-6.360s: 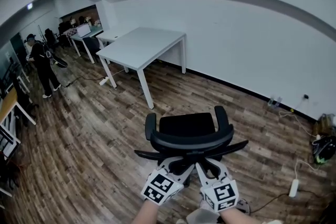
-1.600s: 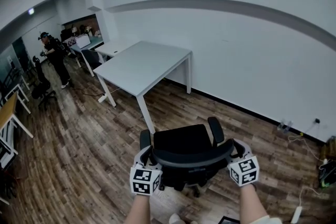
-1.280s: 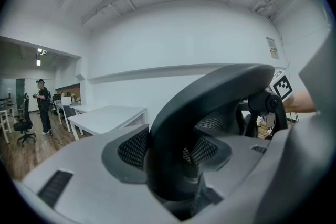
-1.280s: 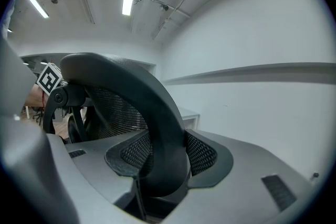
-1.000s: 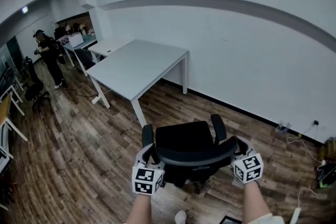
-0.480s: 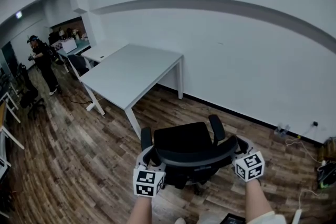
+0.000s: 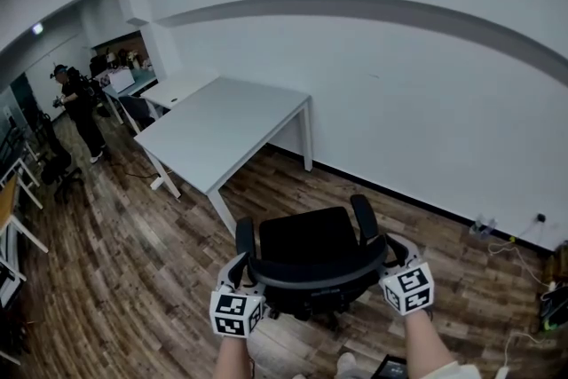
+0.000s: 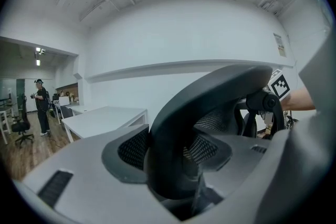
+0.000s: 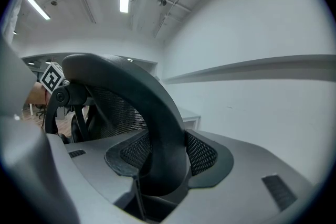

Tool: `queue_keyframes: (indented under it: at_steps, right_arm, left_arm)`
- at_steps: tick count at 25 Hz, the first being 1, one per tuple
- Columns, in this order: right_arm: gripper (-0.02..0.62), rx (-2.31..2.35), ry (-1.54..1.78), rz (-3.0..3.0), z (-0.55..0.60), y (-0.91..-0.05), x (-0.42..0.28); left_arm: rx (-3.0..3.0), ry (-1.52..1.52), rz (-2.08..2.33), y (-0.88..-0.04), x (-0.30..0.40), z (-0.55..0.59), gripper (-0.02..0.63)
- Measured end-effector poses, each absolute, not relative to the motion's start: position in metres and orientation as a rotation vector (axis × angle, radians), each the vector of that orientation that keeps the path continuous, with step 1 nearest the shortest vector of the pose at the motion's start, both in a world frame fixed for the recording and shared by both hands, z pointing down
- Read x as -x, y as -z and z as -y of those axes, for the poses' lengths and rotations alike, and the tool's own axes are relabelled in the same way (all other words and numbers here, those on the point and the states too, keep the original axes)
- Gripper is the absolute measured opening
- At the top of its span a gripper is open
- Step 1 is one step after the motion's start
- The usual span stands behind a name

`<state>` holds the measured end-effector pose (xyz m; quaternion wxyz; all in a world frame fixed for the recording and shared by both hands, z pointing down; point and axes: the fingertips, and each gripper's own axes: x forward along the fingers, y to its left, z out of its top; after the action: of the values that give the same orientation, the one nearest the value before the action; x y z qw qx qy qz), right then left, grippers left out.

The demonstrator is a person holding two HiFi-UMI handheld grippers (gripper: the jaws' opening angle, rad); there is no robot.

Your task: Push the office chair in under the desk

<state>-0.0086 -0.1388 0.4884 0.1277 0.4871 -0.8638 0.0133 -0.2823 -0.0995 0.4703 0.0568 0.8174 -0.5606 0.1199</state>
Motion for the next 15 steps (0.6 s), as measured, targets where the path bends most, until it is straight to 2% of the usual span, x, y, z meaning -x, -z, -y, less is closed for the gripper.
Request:
queue_keyframes:
  at_steps: [15]
  right_arm:
    - [0.225,-1.383,-0.023,2.527,0.185,-0.487,-0.010]
  left_arm:
    - [-2.436,-0.321,1.753,-0.473,0.262,0.138,0.221]
